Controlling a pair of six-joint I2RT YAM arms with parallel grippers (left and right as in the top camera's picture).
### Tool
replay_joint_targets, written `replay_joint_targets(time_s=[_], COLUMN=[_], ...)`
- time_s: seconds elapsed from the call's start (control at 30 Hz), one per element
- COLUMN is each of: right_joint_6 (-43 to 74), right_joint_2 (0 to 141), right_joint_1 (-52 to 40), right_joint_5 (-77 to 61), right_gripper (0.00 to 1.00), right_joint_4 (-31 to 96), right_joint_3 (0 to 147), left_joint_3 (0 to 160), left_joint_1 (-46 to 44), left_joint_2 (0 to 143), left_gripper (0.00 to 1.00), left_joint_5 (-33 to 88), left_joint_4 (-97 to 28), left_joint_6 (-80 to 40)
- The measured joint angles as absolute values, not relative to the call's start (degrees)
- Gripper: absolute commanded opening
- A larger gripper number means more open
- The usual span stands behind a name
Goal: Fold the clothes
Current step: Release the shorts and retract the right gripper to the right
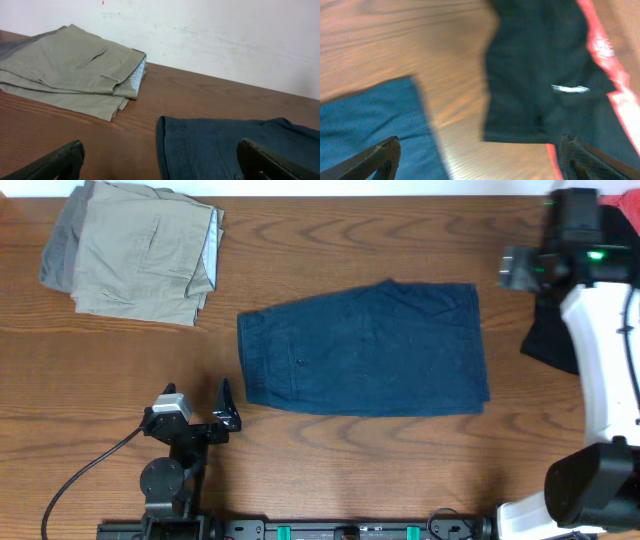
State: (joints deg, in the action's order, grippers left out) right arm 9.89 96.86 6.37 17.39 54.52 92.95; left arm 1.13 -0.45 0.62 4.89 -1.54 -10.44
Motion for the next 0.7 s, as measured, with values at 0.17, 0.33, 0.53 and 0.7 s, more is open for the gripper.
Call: replay_joint_targets(time_s=[0.17, 0.33, 0.53, 0.7], right_joint_6=[9.9, 10.0, 10.1, 10.1], right_joint_2=[96.9, 96.9, 96.9, 96.9], right_joint_1=[14.2, 18.5, 19.8, 19.8], right_joint_5=[17.8, 14.7, 13.3, 12.8], right_gripper=[0.99, 0.99, 0.99, 0.99], right_joint_4=[54.5, 54.7, 54.8, 54.8], right_joint_3=[92.9, 92.9, 92.9, 92.9], left_joint_3=[1.1, 1.1, 1.1, 1.1], left_joint_1=[-0.4, -0.4, -0.4, -0.4], left_joint_2=[0.6, 0.6, 0.6, 0.6], left_gripper=[0.98, 0.98, 0.98, 0.98], left_joint_5=[4.9, 4.9, 4.9, 4.9], left_joint_4=[-1.5, -1.5, -1.5, -1.5], left_joint_6=[-10.4, -10.4, -10.4, -10.4])
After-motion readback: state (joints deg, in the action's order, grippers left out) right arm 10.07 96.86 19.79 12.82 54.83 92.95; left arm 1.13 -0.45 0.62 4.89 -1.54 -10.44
